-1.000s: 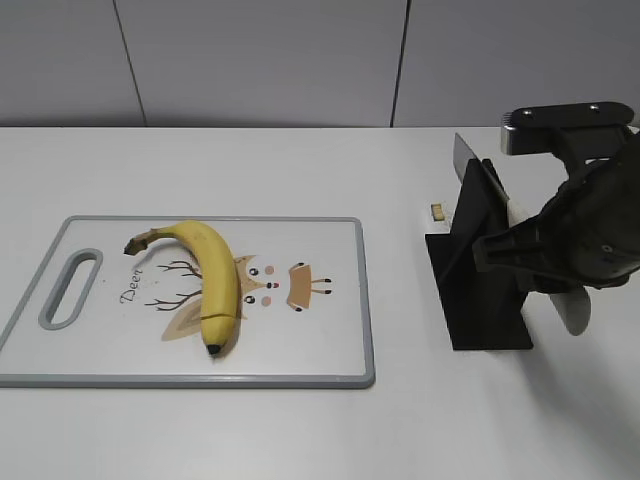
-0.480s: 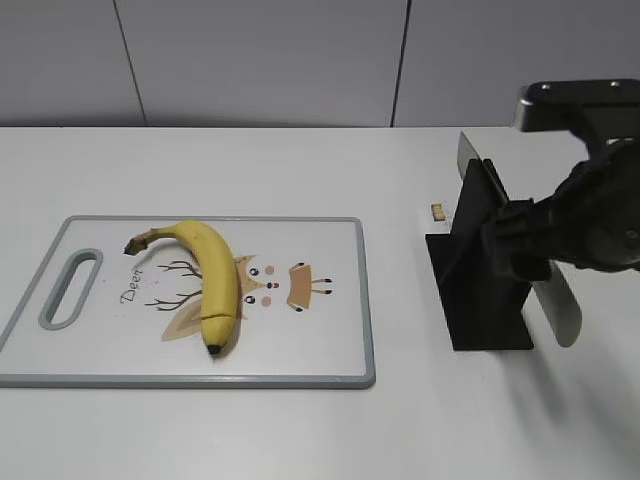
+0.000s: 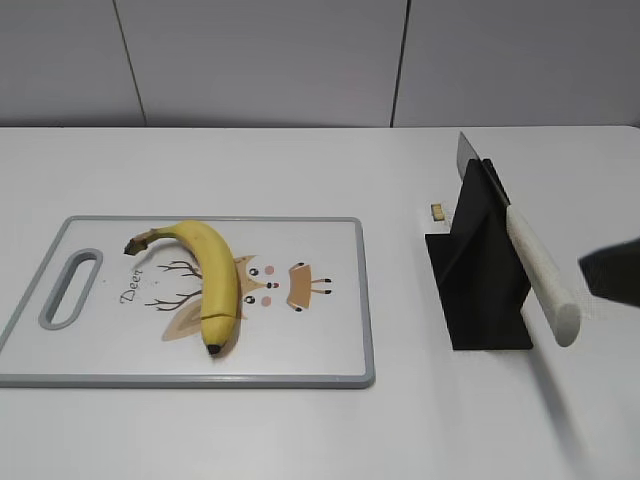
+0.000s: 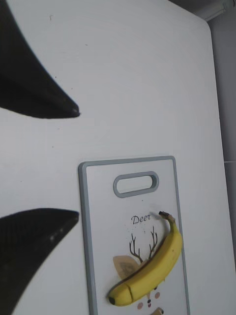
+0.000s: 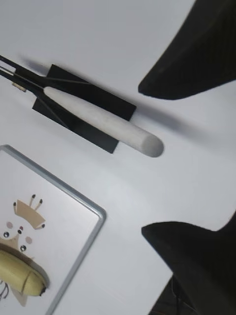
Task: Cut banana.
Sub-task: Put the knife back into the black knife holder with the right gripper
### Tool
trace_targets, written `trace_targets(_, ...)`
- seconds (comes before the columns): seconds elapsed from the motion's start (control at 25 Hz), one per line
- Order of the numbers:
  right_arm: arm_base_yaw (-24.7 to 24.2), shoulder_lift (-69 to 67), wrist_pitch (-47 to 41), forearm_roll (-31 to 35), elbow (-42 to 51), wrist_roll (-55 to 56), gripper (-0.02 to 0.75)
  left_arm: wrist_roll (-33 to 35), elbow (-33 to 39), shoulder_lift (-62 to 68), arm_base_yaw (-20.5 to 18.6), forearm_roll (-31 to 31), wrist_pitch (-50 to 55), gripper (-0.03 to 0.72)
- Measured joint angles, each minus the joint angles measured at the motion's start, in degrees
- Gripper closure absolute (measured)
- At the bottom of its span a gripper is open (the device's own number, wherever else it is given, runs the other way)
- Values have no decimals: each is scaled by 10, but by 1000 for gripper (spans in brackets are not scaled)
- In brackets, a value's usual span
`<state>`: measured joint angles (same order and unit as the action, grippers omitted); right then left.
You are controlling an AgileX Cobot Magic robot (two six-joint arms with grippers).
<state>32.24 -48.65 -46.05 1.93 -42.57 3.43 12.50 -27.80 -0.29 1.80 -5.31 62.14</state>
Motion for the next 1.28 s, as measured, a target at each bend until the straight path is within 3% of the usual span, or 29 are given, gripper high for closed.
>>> trace_targets(0.6, 0, 350, -152, 13, 109, -14, 146, 0, 0, 0, 0, 0, 0, 135)
trace_targets(1.28, 0, 408, -141, 4, 136, -16, 147, 0, 0, 0, 0, -1, 0, 135)
